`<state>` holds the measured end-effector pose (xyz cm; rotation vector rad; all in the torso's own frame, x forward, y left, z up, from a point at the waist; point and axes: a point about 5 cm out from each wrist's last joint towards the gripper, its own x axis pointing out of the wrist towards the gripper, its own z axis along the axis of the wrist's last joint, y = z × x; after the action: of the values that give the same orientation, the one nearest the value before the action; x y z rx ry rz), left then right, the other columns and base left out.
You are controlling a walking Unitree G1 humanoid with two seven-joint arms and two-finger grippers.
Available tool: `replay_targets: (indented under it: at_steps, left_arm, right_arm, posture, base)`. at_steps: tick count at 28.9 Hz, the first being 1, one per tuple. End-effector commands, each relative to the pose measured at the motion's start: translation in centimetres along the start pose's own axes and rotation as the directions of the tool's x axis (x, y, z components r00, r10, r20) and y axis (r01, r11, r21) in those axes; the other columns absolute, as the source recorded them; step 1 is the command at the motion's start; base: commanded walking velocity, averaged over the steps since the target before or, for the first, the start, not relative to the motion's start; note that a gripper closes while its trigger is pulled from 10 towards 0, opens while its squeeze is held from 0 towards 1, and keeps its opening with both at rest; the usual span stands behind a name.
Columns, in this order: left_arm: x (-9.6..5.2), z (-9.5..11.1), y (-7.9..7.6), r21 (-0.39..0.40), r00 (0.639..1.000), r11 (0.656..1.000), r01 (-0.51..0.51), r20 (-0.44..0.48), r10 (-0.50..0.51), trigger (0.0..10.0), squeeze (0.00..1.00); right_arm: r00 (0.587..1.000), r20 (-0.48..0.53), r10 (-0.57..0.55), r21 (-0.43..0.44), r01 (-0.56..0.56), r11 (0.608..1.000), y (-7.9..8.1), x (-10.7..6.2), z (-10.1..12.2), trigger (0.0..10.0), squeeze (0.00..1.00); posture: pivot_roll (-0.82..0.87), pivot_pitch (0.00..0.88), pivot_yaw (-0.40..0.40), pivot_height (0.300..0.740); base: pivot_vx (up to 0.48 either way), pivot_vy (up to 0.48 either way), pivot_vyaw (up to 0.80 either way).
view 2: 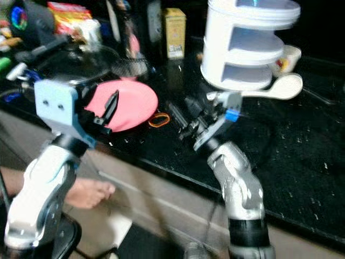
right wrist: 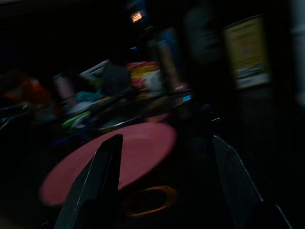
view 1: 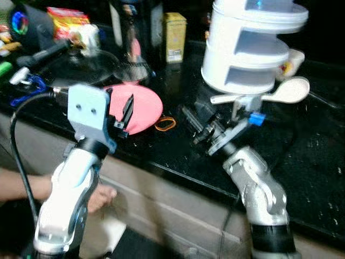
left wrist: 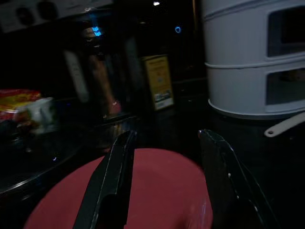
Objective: Kitchen organization
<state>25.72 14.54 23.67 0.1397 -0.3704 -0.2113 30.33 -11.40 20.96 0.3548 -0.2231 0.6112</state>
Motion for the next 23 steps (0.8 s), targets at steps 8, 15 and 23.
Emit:
replay_targets:
  at_steps: [8,15,23]
  left_arm:
    - [-0.4,-0.4,1.2,0.100,0.997,0.993,-0.061,-0.043,0.066,10.0,0.00]
    - [-1.8,-2.1,2.8,0.124,0.942,0.970,-0.211,-0.238,0.236,10.0,0.00]
    - [-2.7,-1.0,3.5,0.223,0.903,0.955,-0.194,-0.339,0.263,10.0,0.00]
  right_arm:
    - [0.989,0.139,0.054,-0.127,-0.036,0.991,1.5,1.6,4.9,10.0,0.00]
    - [0.995,0.072,0.070,-0.287,-0.046,0.957,1.3,1.8,4.9,10.0,0.00]
    - [0.992,-0.005,0.127,-0.563,-0.108,0.819,1.8,2.6,4.9,10.0,0.00]
  posture:
    - [-0.01,0.054,-0.023,0.732]
    - [0.00,0.063,-0.030,0.732]
    - [0.03,0.070,-0.044,0.732]
  base:
    - [0.000,0.000,-0.40]
    - [0.000,0.000,0.00]
    - [0.000,0.000,0.00]
